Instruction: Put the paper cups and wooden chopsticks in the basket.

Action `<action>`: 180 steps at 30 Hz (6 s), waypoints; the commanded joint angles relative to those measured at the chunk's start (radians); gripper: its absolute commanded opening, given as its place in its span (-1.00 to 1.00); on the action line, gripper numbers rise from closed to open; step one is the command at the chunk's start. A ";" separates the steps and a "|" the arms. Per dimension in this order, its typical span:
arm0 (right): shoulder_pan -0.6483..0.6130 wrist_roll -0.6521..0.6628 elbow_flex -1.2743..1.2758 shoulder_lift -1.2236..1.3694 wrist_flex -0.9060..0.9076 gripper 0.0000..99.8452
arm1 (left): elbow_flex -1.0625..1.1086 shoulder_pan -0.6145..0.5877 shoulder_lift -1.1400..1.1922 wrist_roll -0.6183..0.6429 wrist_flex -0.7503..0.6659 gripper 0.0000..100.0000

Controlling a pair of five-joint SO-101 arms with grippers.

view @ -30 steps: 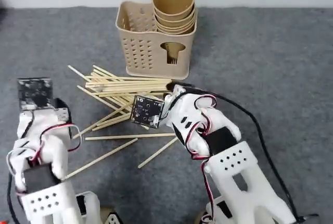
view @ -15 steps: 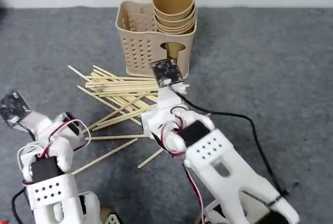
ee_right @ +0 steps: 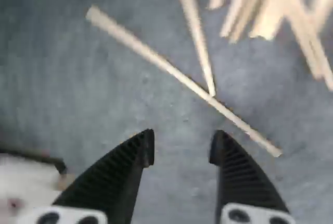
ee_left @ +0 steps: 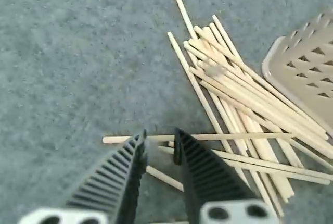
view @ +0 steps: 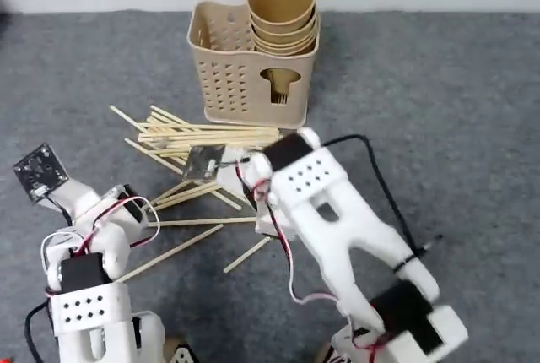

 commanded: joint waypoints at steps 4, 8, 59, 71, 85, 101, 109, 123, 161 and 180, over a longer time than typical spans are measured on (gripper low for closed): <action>-0.005 0.025 -0.100 0.156 -0.102 -0.59 | -0.007 0.000 0.002 0.012 -0.015 -0.82; -0.045 -0.060 -0.100 0.220 -0.157 -0.58 | -0.007 0.000 0.002 0.012 -0.014 -0.82; -0.074 -0.436 -0.164 0.501 -0.426 -0.98 | -0.008 -0.293 0.002 0.015 -0.018 -0.83; -0.084 -0.500 -0.164 0.489 -0.424 -0.98 | -0.005 -0.413 0.009 0.014 -0.018 -0.83; -0.216 -0.499 -0.149 0.245 -0.094 -0.98 | 0.160 -0.427 0.005 0.014 -0.140 -0.83; -0.177 -0.499 -0.229 -0.071 -0.479 -0.98 | 0.162 -0.422 0.003 0.014 -0.149 -0.83; -0.165 -0.497 -0.229 -0.077 -0.940 -0.98 | 0.163 -0.422 0.003 0.014 -0.149 -0.83; -0.007 -0.497 -0.279 -0.062 -1.250 -0.98 | 0.166 -0.420 0.008 0.014 -0.149 -0.83; 0.101 -0.842 -0.802 0.544 -1.253 -0.98 | 0.205 -0.422 0.002 0.012 -0.149 -0.83; 0.101 -0.842 -0.806 0.533 -1.076 -0.78 | 0.205 -0.422 0.002 0.012 -0.149 -0.83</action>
